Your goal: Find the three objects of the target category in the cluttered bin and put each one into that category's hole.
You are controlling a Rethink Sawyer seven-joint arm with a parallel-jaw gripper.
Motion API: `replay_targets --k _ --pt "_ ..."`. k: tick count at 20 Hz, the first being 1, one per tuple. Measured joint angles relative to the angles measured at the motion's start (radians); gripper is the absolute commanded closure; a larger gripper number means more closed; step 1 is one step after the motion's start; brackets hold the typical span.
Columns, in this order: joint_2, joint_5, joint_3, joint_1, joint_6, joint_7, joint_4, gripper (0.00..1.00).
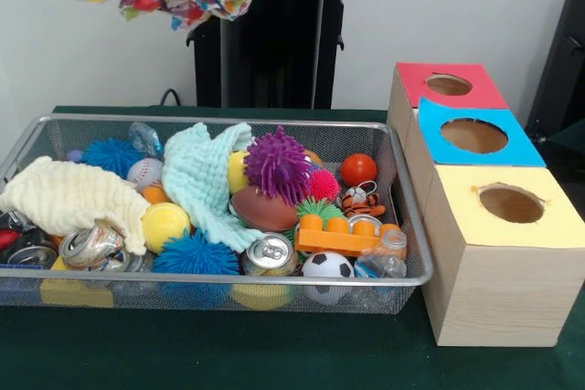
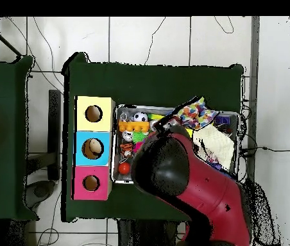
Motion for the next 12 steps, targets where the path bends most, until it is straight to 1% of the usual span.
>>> replay_targets --k 1,7,12 --pt "0.008 0.001 0.000 0.009 0.013 0.000 -0.018 1.00" --pt "0.051 0.015 0.000 0.037 0.018 0.000 -0.068 1.00" --pt "0.112 0.044 0.000 0.076 0.018 0.000 -0.109 1.00"
